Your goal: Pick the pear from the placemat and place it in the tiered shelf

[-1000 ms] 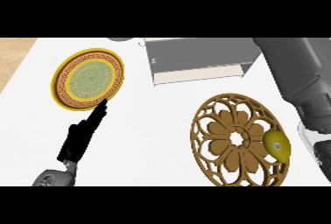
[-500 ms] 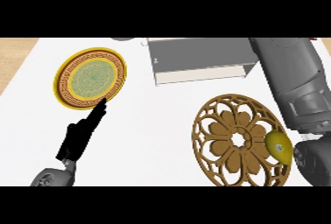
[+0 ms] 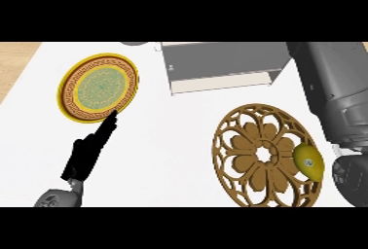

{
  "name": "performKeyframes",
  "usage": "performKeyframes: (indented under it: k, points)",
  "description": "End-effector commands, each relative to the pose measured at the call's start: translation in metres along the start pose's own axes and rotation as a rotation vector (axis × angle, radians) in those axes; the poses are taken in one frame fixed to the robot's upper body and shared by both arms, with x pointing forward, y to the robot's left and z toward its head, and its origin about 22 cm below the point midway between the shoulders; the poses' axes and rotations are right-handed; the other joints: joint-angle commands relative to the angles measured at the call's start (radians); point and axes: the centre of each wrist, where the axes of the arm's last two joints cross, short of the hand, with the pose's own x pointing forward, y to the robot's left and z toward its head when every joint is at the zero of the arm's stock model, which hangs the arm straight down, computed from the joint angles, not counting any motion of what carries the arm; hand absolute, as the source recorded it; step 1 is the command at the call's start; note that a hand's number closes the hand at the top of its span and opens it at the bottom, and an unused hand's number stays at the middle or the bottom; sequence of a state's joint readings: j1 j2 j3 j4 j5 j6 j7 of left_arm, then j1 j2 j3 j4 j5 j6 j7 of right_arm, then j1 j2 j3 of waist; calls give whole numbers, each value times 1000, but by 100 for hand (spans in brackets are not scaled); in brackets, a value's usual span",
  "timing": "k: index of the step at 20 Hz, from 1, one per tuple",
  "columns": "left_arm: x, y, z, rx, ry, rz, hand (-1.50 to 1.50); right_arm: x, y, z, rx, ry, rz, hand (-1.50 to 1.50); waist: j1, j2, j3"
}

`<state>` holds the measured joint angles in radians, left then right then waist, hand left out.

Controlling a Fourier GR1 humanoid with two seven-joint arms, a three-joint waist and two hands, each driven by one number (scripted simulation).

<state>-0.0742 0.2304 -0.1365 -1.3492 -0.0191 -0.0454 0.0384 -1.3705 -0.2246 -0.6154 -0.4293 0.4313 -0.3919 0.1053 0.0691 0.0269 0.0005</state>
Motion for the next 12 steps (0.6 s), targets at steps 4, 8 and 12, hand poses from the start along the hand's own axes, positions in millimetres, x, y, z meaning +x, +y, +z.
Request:
performKeyframes:
  k: [4,8,12]
  points:
    - [-12,1,0,33,28,11,0,-2,-67,-21,-331,-28,-63,-150,-49,-14,-1]
    - [-17,3,15,57,49,20,0,-33,-109,-25,-423,49,-32,-150,-71,-30,0]
    - [-15,8,17,50,62,22,0,-26,-191,-29,-360,33,-9,-150,-88,-36,0]
